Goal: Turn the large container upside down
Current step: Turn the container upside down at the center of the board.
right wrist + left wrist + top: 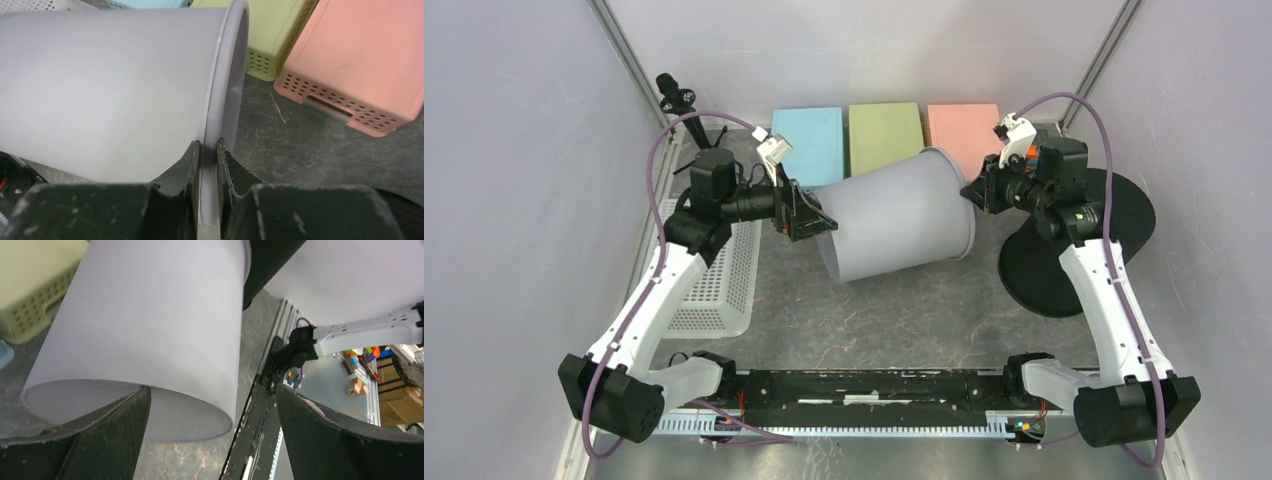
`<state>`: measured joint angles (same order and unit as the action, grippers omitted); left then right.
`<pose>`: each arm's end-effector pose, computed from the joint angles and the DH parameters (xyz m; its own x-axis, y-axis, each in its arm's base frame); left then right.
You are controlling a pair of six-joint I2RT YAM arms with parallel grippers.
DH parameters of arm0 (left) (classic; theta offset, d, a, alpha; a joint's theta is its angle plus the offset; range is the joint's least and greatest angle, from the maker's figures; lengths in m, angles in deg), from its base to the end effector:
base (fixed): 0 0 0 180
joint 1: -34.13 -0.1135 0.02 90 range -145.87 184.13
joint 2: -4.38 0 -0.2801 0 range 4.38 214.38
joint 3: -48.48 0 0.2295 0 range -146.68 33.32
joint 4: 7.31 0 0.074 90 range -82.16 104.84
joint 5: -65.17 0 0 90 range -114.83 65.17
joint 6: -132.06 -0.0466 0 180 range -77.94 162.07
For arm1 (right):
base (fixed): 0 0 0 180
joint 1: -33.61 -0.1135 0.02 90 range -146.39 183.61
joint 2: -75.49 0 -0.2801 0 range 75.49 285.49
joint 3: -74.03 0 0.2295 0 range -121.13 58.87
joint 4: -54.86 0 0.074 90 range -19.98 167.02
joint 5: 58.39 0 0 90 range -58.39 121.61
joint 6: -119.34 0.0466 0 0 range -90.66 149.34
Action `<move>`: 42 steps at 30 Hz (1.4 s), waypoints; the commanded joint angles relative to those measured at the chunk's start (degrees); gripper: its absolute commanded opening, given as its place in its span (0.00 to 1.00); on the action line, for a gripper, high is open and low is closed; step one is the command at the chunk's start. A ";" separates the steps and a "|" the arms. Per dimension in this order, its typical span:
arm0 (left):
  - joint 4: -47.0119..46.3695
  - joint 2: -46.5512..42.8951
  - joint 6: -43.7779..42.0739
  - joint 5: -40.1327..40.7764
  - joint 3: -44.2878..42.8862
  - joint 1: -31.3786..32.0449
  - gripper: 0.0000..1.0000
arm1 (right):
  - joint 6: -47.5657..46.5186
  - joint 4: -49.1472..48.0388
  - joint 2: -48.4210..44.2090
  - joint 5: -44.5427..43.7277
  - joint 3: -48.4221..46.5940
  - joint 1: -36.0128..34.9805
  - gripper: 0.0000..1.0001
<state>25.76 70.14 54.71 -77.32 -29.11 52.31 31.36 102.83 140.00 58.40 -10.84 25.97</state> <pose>0.2023 -0.1053 0.3789 -0.5313 0.0341 -0.8465 0.7954 0.3641 -0.4845 0.2123 0.0497 0.3926 -0.4772 -0.0323 -0.8782 -0.4980 0.8333 0.2400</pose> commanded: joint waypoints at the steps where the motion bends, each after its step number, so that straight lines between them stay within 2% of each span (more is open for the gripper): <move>1: -10.02 -2.26 7.50 -5.26 -6.46 2.43 1.00 | 6.96 -4.50 0.75 19.17 2.90 -0.91 0.05; 5: -9.69 -2.86 9.82 -3.76 -7.05 2.45 1.00 | 10.35 -8.09 0.43 22.91 6.75 -0.17 0.05; 8: -10.02 -3.54 11.84 -2.73 -5.75 2.46 1.00 | 15.37 -14.55 -0.89 27.91 12.40 0.51 0.04; 19: -11.24 -3.40 14.51 -1.78 -4.56 2.43 1.00 | 18.60 -21.00 -5.63 29.57 24.27 1.77 0.04; 27: -13.21 -2.37 15.13 -0.87 -3.67 2.49 1.00 | 13.76 -18.52 -4.69 28.70 27.91 2.81 0.05; 32: -14.13 -1.60 15.28 -0.56 -3.53 2.52 1.00 | 4.74 -11.46 -3.72 27.12 26.05 2.96 0.07; 38: -15.96 0.11 15.80 -0.16 -3.29 2.86 1.00 | -6.65 -4.93 -3.53 23.40 26.55 2.94 0.21; 42: -16.40 1.51 15.28 0.49 -3.22 3.37 1.00 | -9.14 -5.11 -3.32 22.76 27.33 2.93 0.28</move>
<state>11.07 70.07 68.04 -77.45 -32.87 54.93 29.83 96.95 136.57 79.51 17.42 29.49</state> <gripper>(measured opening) 0.994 0.261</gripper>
